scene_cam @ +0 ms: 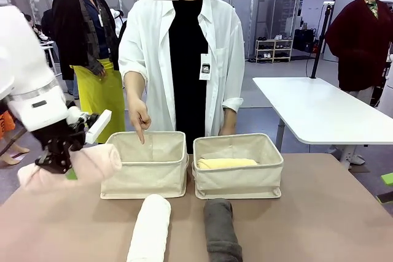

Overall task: Divide the towels into two baskets.
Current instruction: Pick up one hotel-folded towel from the bottom of the table and place it in the Fabric basket indicated by the person.

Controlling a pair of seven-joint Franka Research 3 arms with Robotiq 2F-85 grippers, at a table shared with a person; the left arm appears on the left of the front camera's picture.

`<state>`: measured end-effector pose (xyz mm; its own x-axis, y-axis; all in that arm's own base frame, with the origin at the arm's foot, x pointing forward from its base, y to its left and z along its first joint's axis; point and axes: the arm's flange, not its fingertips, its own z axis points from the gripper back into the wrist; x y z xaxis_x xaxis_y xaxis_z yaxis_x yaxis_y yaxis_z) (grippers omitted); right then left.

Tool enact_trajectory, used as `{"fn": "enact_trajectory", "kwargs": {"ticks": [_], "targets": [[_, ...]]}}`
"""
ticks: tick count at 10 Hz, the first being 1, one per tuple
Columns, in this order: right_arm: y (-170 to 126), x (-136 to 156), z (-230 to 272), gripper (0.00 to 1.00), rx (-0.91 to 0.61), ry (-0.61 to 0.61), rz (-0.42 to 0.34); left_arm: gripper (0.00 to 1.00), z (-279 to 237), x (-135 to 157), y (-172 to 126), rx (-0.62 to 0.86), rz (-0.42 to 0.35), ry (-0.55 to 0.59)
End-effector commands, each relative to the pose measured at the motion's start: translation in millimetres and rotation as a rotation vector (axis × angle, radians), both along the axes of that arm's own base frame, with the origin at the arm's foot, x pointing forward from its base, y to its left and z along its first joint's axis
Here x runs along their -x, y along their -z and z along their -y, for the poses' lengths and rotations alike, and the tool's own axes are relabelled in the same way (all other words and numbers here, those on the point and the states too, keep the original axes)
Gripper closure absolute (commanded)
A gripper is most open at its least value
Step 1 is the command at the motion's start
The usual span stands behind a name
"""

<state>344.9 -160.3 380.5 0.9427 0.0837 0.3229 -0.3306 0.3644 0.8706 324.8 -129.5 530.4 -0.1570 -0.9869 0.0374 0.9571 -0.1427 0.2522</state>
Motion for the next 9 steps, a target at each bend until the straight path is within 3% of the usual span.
{"fn": "enact_trajectory", "kwargs": {"ticks": [1, 5, 9], "targets": [[-0.8, 2.3, -2.2, 0.00, 0.006, 0.015, -0.001, 0.63, 26.2, -62.2, -20.6, -0.054, 0.048, 0.116], [-0.8, 2.3, -2.2, 0.00, 0.006, 0.015, -0.001, 0.63, 84.8, -162.0, -25.0, -0.109, 0.014, 0.197], [-0.8, 2.3, -2.2, 0.00, 0.006, 0.015, -0.001, 0.63, 122.9, -218.6, 27.5, -0.236, -0.036, 0.109]]}}
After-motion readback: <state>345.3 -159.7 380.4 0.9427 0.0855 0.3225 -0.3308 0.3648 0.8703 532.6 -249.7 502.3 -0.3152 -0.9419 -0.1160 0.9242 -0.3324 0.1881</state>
